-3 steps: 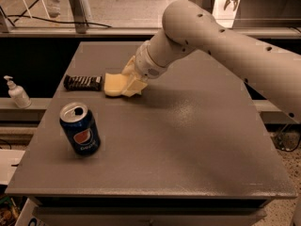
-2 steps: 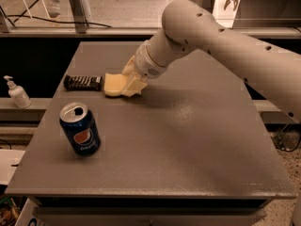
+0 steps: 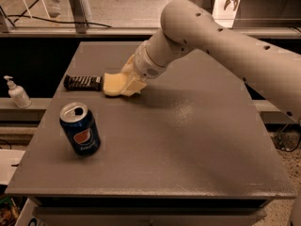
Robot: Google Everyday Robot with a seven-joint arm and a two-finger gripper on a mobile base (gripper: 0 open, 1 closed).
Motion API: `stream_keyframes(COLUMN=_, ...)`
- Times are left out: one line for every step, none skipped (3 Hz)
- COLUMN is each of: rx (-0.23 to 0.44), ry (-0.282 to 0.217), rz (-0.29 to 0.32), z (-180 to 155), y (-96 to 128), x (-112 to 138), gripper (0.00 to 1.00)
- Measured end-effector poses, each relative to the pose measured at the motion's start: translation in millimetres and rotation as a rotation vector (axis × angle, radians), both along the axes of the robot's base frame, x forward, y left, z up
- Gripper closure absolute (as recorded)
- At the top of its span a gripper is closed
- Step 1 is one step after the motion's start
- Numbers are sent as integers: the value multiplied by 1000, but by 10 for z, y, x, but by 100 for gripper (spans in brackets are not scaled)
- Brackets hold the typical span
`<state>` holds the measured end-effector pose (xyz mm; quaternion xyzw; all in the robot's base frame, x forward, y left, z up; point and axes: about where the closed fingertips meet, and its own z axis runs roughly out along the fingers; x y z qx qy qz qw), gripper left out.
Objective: Move sponge near rxbar chocolate
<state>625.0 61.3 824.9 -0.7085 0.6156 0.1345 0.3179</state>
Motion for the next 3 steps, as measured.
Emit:
stream_keyframes(rx=-2, ry=40, rz=-3, z=-17, y=57, x=-34, gripper=0)
stream_keyframes(rx=-2, ry=42, rz=-3, z=-18, y=60, x=-36, gripper=0)
stream_keyframes(rx=7, ry=67, rz=-2, z=22, y=84, x=-68, gripper=0)
